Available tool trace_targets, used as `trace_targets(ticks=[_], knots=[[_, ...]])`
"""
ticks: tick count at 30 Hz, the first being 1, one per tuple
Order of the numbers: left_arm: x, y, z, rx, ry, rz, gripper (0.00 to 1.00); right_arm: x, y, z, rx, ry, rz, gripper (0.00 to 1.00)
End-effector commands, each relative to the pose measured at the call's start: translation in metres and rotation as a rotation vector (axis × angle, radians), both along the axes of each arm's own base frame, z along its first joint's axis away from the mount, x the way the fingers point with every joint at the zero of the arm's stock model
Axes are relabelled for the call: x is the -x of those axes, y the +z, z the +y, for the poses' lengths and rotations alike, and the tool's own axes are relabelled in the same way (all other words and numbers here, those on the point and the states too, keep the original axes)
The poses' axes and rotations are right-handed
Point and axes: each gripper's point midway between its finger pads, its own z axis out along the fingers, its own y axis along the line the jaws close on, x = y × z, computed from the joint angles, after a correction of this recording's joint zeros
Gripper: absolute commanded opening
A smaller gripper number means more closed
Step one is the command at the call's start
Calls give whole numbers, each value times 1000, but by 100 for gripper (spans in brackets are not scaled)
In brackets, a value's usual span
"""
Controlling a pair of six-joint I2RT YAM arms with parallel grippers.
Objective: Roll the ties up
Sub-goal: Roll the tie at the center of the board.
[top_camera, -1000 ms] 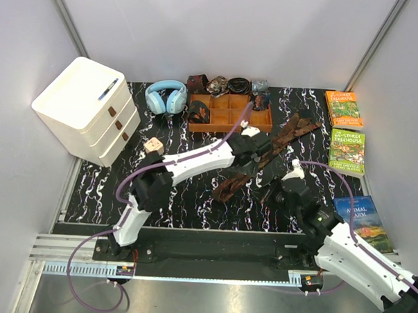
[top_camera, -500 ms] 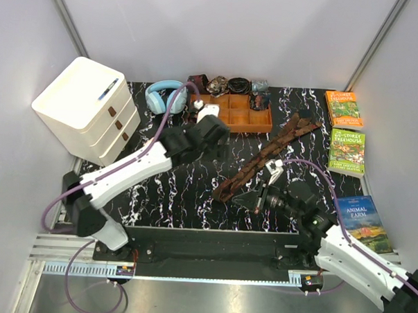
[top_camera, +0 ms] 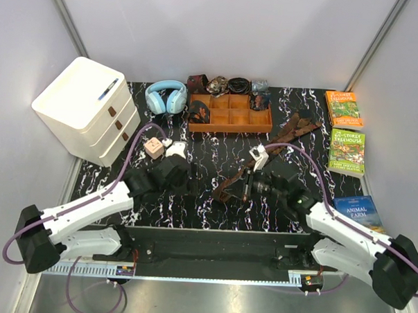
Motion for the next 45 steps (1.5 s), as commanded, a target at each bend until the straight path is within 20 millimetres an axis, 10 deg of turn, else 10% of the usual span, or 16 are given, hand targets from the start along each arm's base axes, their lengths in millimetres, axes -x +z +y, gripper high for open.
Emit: trace_targets(ticks=[1,11,45], knots=[[-1,2,-31,185,-41,-23,81,-39,-7,3,110,-120,-4,13],[-2,-25,-46,178,-76,19,77,-73,-23,21,178,-163,38,11],[-19,-88,-95,14,-102,122,69,-68,-72,6,272,-222,176,2]])
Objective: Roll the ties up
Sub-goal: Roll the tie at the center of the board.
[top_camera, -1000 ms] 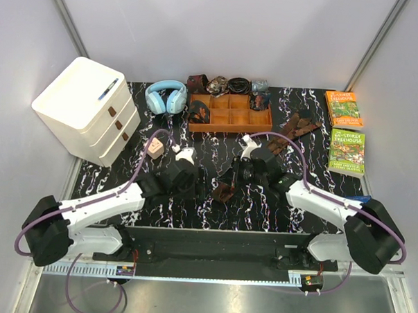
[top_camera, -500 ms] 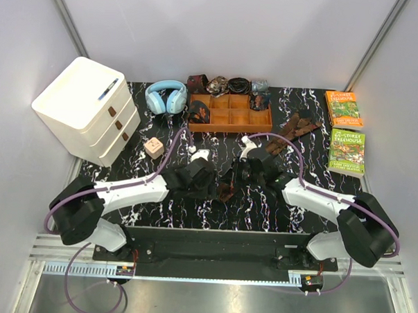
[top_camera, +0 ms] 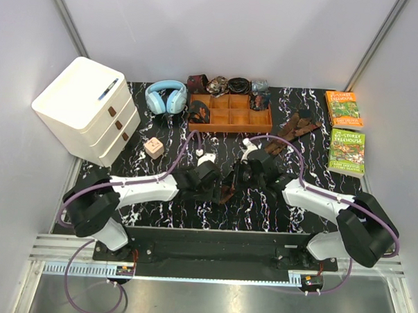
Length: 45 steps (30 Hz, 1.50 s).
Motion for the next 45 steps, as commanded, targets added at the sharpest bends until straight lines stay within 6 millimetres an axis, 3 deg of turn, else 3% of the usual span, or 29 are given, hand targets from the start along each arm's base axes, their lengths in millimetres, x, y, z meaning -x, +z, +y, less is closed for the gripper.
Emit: trace_targets(ticks=[1,14,26,31,38,42,45], knots=[[-13,7,-18,26,3,-35,68,-2,5,-1,-25,-29,11,2],[-10,-7,-24,4,-4,-5,67,14,-23,-6,-25,-53,120,0],[-8,-2,-16,-7,0,-15,67,-12,-48,-11,110,-126,133,0],[-5,-2,-15,-2,-5,-6,67,-17,-49,-11,124,-131,124,0],[-14,35,-6,-1,-2,-90,77,-18,-52,-14,128,-138,131,0],[-28,60,1,4,3,-139,75,-19,-43,-12,110,-139,119,0],[-41,68,9,6,22,-157,72,-22,-33,-11,99,-137,99,0]])
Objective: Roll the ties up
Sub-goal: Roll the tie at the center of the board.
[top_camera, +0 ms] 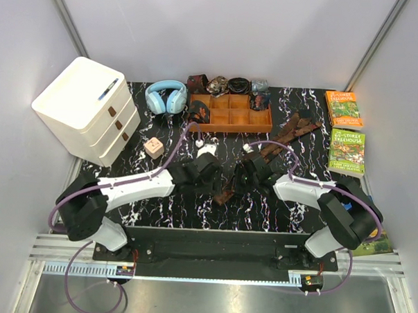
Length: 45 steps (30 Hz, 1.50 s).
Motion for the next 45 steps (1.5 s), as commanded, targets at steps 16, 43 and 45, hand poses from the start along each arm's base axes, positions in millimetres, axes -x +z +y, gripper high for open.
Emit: trace_targets(ticks=[16,43,45], knots=[[-79,-14,9,-200,11,29,42,9,48,-38,137,-176,88,3],[-30,-80,-28,-191,-109,162,34,3,-24,-30,351,-210,226,20],[-22,-83,-32,-188,-122,173,33,2,-25,-29,347,-210,226,20]])
